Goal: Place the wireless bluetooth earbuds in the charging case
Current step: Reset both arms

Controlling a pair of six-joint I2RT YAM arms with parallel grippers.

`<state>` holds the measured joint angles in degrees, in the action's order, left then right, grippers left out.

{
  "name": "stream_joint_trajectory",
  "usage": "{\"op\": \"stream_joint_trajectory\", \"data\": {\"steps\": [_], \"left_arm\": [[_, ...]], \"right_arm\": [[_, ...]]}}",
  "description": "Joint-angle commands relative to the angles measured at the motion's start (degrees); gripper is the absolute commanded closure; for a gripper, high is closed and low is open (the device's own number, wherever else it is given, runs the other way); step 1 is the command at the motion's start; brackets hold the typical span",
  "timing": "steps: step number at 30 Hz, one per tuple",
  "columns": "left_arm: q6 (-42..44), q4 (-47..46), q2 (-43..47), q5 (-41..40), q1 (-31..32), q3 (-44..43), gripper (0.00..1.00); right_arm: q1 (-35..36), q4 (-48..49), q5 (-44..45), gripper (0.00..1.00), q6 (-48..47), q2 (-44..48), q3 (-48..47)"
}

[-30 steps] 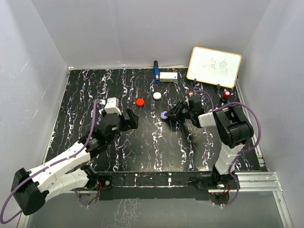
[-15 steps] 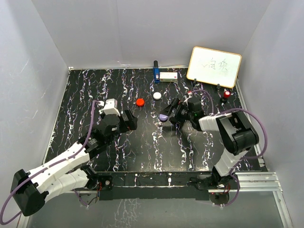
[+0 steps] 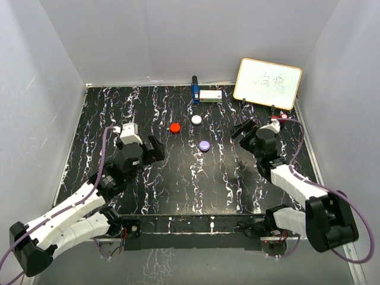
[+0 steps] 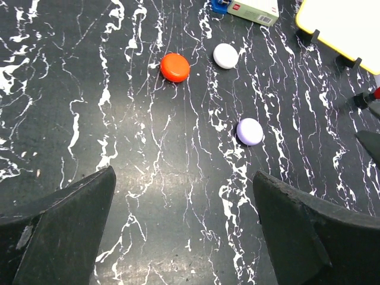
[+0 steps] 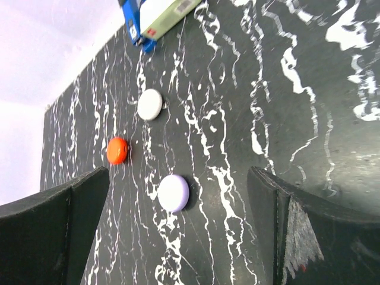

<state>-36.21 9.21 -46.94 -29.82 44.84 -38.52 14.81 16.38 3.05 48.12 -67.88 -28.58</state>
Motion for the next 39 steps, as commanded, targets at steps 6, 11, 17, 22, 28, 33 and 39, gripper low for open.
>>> {"op": "stream_joint_trajectory", "data": {"steps": [6,11,17,22,28,33,39], "left_arm": [[2.0,6.1,7.1,-0.9,-0.2,-0.4,0.01],[2.9,8.7,10.0,5.2,-0.1,0.8,0.01],[-3.1,16.5,16.3,-1.1,-0.1,1.4,0.01],[-2.0,20.7,22.5,-11.1,-0.1,-3.1,0.01],[5.5,19.7,19.0,-25.4,-0.1,-11.0,0.01],[15.9,11.2,15.4,-35.0,-0.1,-12.2,0.02],[16.5,8.6,16.5,-38.6,-0.1,-13.9,0.02]], "right_arm": [[-0.8,-3.2,11.5,0.02,-0.7,10.4,4.2],[-0.8,-3.3,11.0,0.02,-1.5,11.6,4.5],[-0.7,-3.2,7.7,0.02,-1.5,10.1,3.6],[-0.7,-3.4,6.1,0.02,-1.5,10.5,3.1],[-0.7,-3.8,4.2,0.02,-1.0,10.9,1.1],[-0.7,-3.7,2.2,0.02,-1.3,9.3,-0.8],[-0.8,-3.7,1.3,0.02,-2.6,7.3,-3.1]]}}
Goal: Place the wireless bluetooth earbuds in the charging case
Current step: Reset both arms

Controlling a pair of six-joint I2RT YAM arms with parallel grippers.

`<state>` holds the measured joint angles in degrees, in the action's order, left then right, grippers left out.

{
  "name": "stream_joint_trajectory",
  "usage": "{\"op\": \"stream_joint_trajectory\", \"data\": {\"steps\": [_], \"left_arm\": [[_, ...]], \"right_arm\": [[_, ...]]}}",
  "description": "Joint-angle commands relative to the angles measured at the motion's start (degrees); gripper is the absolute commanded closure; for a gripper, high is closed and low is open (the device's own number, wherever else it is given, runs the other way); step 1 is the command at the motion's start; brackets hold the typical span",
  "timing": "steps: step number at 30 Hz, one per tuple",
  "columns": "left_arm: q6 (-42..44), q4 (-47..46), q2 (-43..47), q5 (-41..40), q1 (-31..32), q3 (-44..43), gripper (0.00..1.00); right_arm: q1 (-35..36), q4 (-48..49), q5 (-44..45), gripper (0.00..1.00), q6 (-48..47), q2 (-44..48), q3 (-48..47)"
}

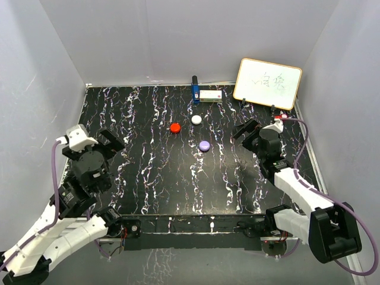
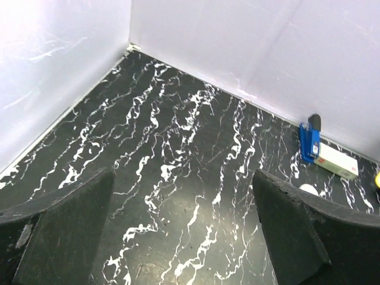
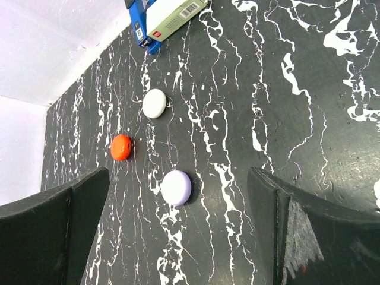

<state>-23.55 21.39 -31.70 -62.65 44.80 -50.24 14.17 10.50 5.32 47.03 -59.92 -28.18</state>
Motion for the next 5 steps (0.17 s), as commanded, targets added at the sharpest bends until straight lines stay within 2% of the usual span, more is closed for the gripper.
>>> {"op": "stream_joint_trajectory", "data": {"steps": [1,5], "left_arm": [[4.8,-4.1,1.2,-6.0,-0.1,-2.3,0.02],[3.1,-2.2,1.3,-5.5,-0.1,-3.5,0.02]], "right_arm": [[-0.1,2.2,-1.2,0.02,-1.7,-0.7,-3.6],[-0.1,2.3,-1.2,0.02,-1.8,-0.6,-3.5]]}}
